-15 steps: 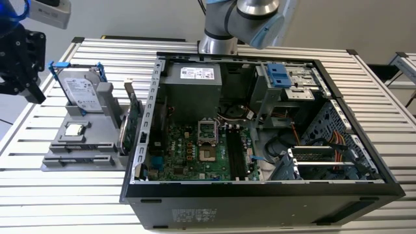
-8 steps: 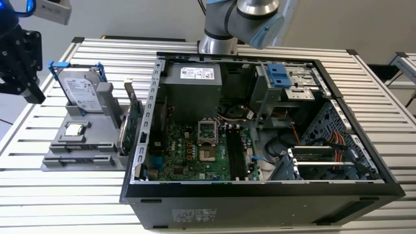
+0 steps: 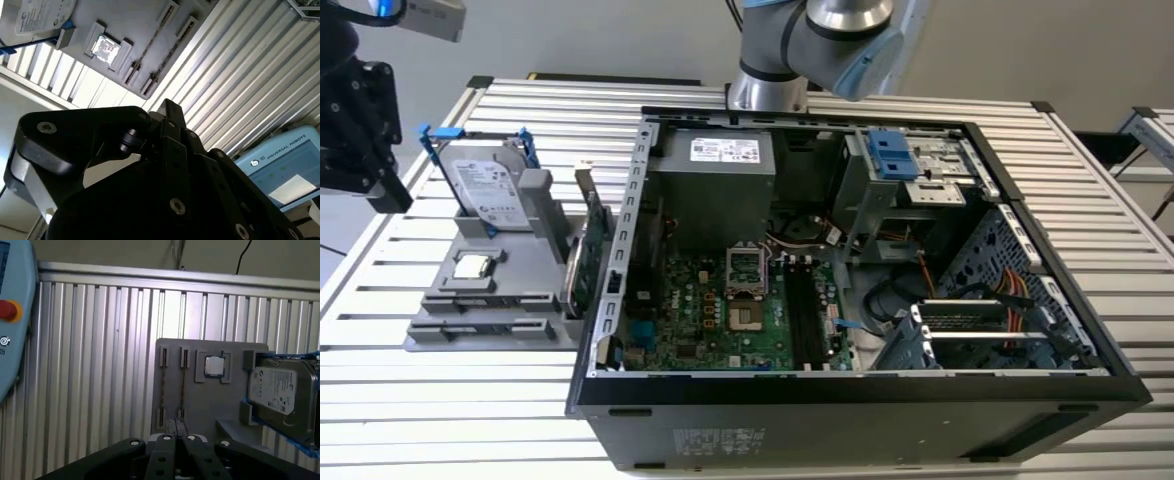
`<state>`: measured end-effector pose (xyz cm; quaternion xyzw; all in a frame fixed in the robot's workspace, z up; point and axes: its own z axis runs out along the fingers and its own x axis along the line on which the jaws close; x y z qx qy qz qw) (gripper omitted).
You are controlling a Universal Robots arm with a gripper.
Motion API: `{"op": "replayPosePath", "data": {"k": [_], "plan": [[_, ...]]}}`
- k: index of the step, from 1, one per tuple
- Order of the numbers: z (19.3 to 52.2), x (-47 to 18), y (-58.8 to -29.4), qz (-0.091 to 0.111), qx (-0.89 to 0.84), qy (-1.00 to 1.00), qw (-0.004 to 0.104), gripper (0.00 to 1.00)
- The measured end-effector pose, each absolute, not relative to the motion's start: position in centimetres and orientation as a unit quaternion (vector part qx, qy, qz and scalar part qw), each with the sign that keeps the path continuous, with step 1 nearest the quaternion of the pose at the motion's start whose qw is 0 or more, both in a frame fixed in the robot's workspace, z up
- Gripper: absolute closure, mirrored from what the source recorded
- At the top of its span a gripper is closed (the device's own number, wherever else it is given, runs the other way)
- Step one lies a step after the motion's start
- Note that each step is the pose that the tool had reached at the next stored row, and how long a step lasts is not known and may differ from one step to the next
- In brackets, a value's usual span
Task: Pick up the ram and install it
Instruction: 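Pick up the ram and move it above insertion slot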
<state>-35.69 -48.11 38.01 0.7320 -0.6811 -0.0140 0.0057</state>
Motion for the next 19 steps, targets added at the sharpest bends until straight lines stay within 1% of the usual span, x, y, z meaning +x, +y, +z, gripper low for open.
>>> {"op": "replayPosePath", "data": {"k": [19], "plan": [[38.01, -35.69, -48.11, -0.014, 0.748, -0.663, 0.006, 1.0]]}}
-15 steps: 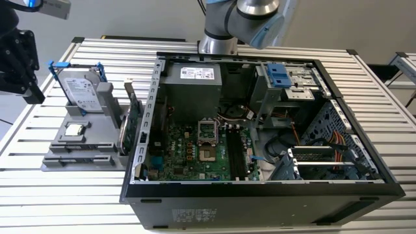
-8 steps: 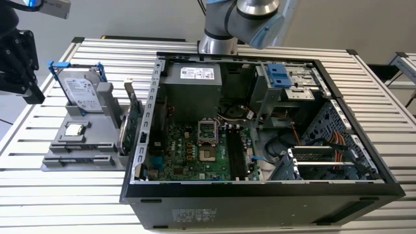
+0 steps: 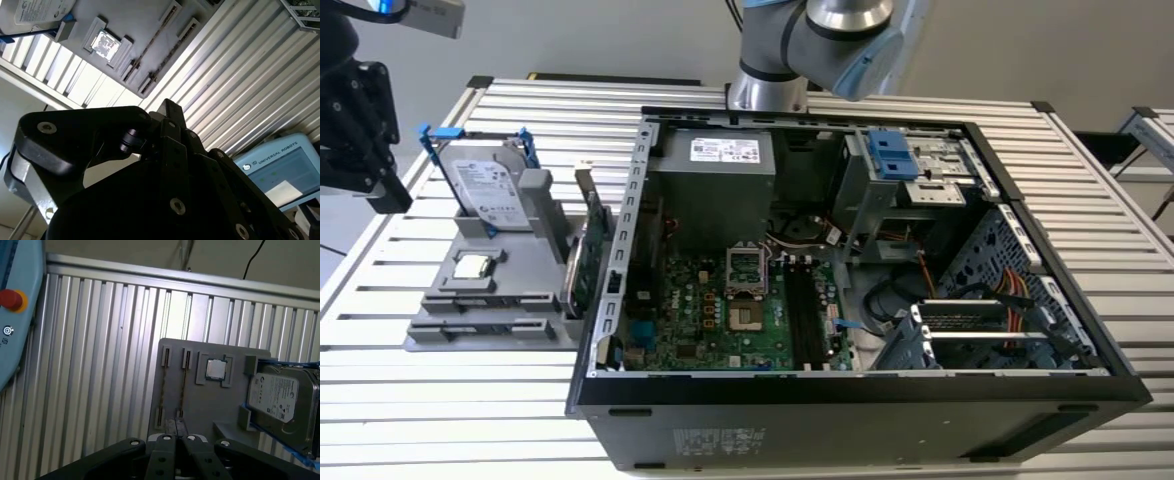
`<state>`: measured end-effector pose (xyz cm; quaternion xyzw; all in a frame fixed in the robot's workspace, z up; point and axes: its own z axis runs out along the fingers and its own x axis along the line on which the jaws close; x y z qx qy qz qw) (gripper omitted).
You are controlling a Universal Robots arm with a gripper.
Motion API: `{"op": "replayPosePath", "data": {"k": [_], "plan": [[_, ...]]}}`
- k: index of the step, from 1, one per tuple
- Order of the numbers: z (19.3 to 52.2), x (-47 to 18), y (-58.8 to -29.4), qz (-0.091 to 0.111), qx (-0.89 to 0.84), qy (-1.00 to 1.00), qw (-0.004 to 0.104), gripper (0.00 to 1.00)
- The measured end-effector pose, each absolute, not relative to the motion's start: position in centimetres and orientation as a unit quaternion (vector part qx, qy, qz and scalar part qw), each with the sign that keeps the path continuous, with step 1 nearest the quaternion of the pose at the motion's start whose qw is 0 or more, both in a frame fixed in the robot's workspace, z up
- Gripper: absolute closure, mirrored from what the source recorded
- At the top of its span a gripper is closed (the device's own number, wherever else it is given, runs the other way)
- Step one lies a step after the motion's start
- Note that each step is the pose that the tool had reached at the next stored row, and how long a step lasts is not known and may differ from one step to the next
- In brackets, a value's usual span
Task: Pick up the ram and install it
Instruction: 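Pick up the ram and move it above insertion slot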
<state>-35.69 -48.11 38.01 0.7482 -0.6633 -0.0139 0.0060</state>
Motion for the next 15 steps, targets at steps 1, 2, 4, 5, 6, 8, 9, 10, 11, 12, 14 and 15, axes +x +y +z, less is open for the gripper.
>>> {"op": "replayPosePath", "data": {"k": [1, 2, 4, 5, 6, 8, 9, 10, 11, 12, 14, 15], "plan": [[38.01, -35.69, -48.11, -0.014, 0.749, -0.663, 0.006, 1.0], [38.01, -35.69, -48.11, -0.014, 0.749, -0.663, 0.006, 1.0], [38.01, -35.69, -48.11, -0.014, 0.749, -0.662, 0.006, 1.0], [38.01, -35.69, -48.11, -0.014, 0.75, -0.662, 0.006, 1.0], [38.01, -35.69, -48.11, -0.014, 0.75, -0.661, 0.006, 1.0], [38.01, -35.69, -48.11, -0.014, 0.751, -0.66, 0.006, 1.0], [38.01, -35.69, -48.11, -0.014, 0.751, -0.66, 0.006, 1.0], [38.01, -35.69, -48.11, -0.014, 0.751, -0.66, 0.006, 1.0], [38.02, -35.69, -48.11, -0.014, 0.752, -0.659, 0.006, 1.0], [38.02, -35.69, -48.11, -0.014, 0.752, -0.659, 0.006, 1.0], [38.02, -35.69, -48.11, -0.014, 0.753, -0.658, 0.006, 1.0], [38.02, -35.69, -48.11, -0.014, 0.753, -0.658, 0.006, 1.0]]}}
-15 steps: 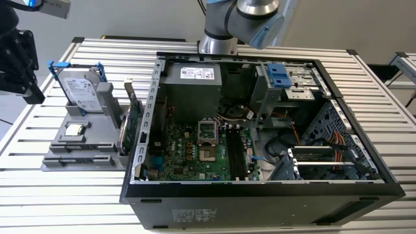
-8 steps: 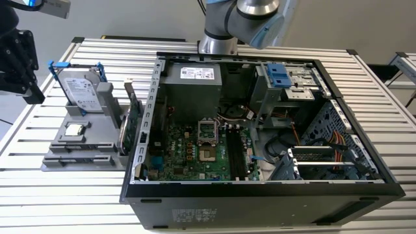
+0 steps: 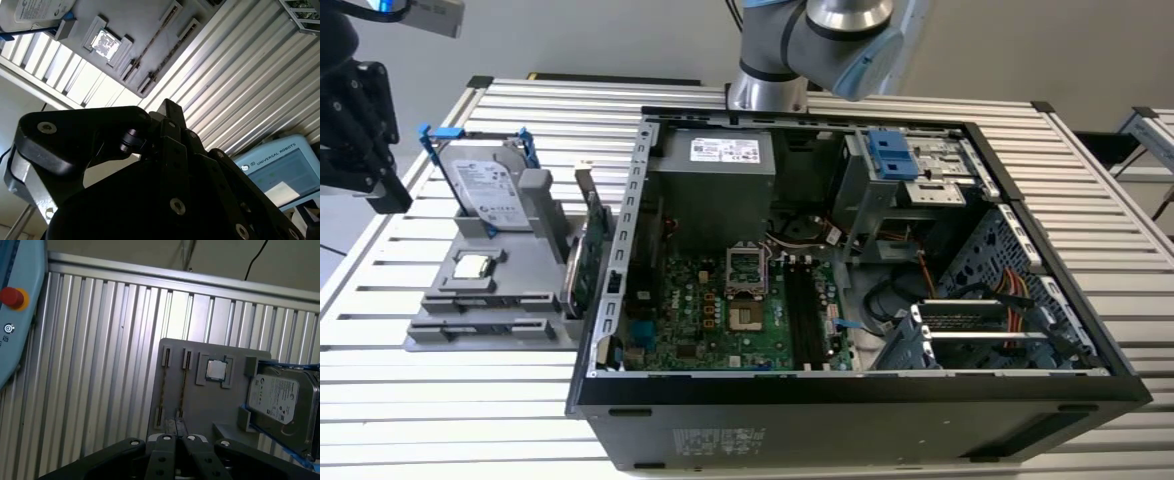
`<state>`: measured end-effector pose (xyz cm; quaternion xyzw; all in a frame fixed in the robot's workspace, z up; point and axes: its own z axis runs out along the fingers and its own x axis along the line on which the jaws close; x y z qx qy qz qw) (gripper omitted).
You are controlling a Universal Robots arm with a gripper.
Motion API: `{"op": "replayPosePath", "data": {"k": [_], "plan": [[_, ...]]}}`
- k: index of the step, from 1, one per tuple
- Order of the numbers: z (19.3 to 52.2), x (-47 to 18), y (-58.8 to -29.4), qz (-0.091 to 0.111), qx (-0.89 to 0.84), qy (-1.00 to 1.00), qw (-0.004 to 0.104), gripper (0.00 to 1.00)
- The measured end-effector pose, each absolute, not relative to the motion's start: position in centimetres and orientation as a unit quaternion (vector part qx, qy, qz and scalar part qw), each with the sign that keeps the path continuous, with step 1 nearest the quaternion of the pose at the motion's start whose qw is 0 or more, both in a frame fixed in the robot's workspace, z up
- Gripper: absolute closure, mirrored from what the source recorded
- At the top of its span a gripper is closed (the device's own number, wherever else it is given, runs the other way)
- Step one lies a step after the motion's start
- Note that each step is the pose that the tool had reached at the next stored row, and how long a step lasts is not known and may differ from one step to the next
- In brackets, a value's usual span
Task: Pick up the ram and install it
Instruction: 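Pick up the ram and move it above insertion slot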
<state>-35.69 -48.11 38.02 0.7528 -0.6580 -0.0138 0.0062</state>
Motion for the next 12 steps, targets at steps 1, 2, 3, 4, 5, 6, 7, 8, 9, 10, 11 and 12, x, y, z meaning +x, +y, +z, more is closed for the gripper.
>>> {"op": "replayPosePath", "data": {"k": [1, 2, 3, 4, 5, 6, 7, 8, 9, 10, 11, 12], "plan": [[38.02, -35.69, -48.11, -0.014, 0.753, -0.658, 0.006, 1.0], [38.02, -35.69, -48.11, -0.014, 0.753, -0.657, 0.006, 1.0], [38.01, -35.69, -48.11, -0.014, 0.754, -0.657, 0.006, 1.0], [38.0, -35.69, -48.11, -0.014, 0.754, -0.657, 0.006, 0.0], [38.01, -35.69, -48.11, -0.014, 0.754, -0.656, 0.006, 0.0], [38.01, -35.69, -48.11, -0.014, 0.755, -0.656, 0.006, 0.0], [38.01, -35.69, -48.11, -0.014, 0.755, -0.656, 0.006, 0.0], [38.01, -35.69, -48.11, -0.014, 0.755, -0.655, 0.006, 0.0], [38.01, -35.69, -48.11, -0.014, 0.756, -0.655, 0.006, 0.0], [38.01, -35.69, -48.11, -0.014, 0.756, -0.655, 0.006, 0.0], [38.02, -35.69, -48.11, -0.014, 0.756, -0.654, 0.006, 0.0], [38.02, -35.69, -48.11, -0.014, 0.756, -0.654, 0.006, 0.0]]}}
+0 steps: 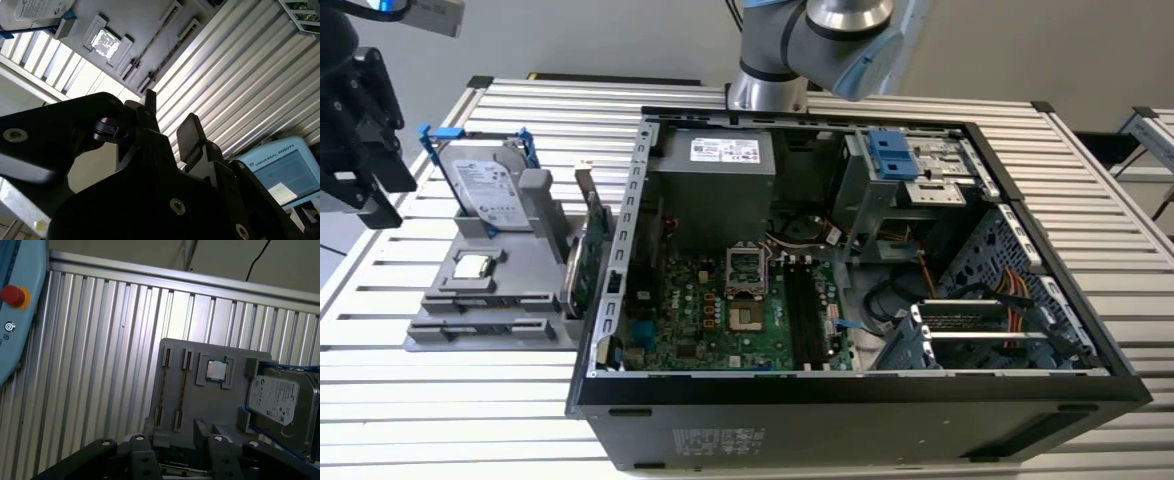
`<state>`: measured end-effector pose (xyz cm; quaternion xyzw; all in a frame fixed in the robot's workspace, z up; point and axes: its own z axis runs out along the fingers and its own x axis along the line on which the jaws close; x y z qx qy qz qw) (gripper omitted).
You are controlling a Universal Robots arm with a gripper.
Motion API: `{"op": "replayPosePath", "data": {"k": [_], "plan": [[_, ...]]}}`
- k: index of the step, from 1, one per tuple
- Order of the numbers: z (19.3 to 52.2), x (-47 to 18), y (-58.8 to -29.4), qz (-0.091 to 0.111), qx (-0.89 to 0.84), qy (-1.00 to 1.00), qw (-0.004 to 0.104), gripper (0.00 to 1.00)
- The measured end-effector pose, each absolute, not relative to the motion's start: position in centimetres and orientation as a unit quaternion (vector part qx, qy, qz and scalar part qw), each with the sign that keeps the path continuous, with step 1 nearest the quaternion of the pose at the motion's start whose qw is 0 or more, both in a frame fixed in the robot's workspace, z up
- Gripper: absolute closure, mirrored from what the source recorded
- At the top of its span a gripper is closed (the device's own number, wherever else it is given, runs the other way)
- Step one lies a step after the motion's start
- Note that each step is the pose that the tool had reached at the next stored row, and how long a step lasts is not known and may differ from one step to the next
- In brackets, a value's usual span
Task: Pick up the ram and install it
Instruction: 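Pick up the ram and move it above insertion slot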
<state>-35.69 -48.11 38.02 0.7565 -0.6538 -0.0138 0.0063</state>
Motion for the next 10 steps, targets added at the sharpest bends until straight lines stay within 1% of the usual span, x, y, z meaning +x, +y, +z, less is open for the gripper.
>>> {"op": "replayPosePath", "data": {"k": [10], "plan": [[38.01, -35.69, -48.11, -0.014, 0.759, -0.651, 0.006, 0.0]]}}
